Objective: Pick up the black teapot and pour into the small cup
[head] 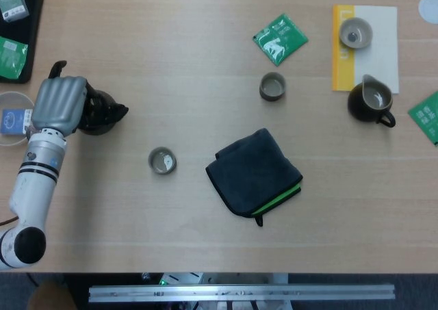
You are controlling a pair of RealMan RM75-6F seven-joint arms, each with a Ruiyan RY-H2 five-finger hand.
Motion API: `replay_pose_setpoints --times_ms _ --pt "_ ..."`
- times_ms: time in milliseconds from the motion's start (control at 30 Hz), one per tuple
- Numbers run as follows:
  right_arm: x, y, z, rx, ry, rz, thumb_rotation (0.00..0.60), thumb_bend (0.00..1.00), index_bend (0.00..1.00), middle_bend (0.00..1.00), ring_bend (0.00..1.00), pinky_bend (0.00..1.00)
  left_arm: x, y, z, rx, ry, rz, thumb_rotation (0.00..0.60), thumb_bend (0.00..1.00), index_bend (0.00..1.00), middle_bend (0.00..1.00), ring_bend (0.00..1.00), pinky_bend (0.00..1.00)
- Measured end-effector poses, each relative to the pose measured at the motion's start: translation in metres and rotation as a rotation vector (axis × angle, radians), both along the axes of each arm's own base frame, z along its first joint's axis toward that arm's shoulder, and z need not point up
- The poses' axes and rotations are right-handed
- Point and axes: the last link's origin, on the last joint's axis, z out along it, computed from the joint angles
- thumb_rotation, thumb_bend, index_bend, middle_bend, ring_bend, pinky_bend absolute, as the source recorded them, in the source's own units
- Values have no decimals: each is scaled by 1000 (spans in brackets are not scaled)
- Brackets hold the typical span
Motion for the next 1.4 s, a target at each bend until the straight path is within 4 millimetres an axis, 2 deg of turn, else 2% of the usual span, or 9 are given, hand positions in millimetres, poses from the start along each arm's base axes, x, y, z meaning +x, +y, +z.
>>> replay_pose_setpoints --times_ms 267,400,767,867,967,1033,1100,1300,1400 --pt "2 0 -1 2 3 3 600 185 458 421 285 299 2 0 10 61 -5 -22 291 137 949 1000 910 78" --pt "2 0 -1 3 3 1 600 185 458 421 285 299 2 -1 11 79 1 -22 258 137 949 1000 911 78" --pt "4 1 -1 0 5 3 600 186 458 421 285 299 3 -1 14 147 -17 -26 255 193 929 1000 918 78" --pt "4 2 -1 0 6 2 600 185 458 421 285 299 3 0 16 180 -24 -34 225 194 906 1000 921 80" --pt "5 2 -1 -2 7 3 600 186 457 421 285 299 3 1 19 227 -13 -51 144 194 900 1000 919 82" --pt "5 2 -1 -2 8 3 600 185 458 421 285 299 3 2 21 256 -5 -60 131 195 902 1000 904 82" --pt "6 2 -1 -2 8 3 600 185 458 421 285 299 2 3 22 279 13 -66 142 210 910 1000 893 82" --pt "6 3 0 -4 10 2 600 186 458 421 285 299 1 3 24 307 50 -74 231 280 931 1000 891 82" --pt "6 3 0 -4 10 1 600 185 458 421 285 299 0 3 24 317 76 -81 239 295 933 1000 892 82"
